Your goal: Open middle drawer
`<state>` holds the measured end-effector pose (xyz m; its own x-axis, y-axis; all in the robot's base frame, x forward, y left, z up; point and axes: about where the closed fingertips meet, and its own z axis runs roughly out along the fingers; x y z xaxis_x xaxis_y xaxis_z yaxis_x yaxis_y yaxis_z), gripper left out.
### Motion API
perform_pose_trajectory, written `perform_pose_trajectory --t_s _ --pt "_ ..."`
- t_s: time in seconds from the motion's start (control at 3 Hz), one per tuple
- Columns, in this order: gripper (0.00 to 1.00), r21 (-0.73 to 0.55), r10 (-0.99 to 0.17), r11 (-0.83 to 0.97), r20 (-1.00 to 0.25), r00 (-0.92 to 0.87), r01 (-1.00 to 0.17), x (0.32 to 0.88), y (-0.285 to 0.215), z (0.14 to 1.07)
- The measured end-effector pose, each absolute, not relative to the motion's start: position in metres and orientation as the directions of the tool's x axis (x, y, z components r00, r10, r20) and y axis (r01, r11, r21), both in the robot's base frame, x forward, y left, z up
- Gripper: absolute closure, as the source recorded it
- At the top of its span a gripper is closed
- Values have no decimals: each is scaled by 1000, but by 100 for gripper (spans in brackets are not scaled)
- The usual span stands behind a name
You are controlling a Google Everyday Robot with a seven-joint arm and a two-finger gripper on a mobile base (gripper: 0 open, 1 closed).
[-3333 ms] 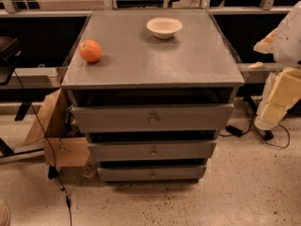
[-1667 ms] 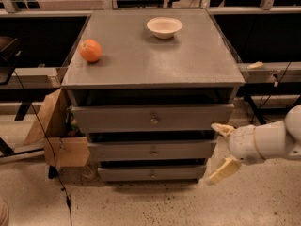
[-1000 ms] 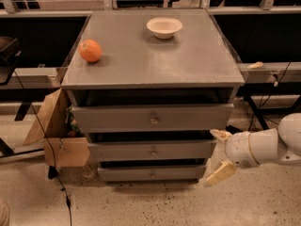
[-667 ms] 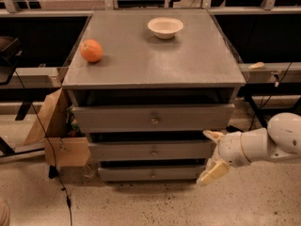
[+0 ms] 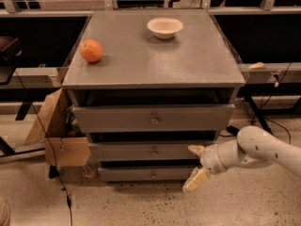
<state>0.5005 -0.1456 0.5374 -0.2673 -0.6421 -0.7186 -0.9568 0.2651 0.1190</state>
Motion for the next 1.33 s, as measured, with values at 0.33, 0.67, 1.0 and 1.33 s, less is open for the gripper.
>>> perform_pose_trajectory --t_s 0.33,0.67,1.0,1.33 --pt "0 129 -597 345 -734 -324 -930 520 -141 500" --pt "0 110 -524 439 -775 -354 -892 545 -140 478" --pt "0 79 -480 478 -811 -335 -875 564 -132 475" --pt "0 64 -461 485 -828 -318 -872 580 -121 471"
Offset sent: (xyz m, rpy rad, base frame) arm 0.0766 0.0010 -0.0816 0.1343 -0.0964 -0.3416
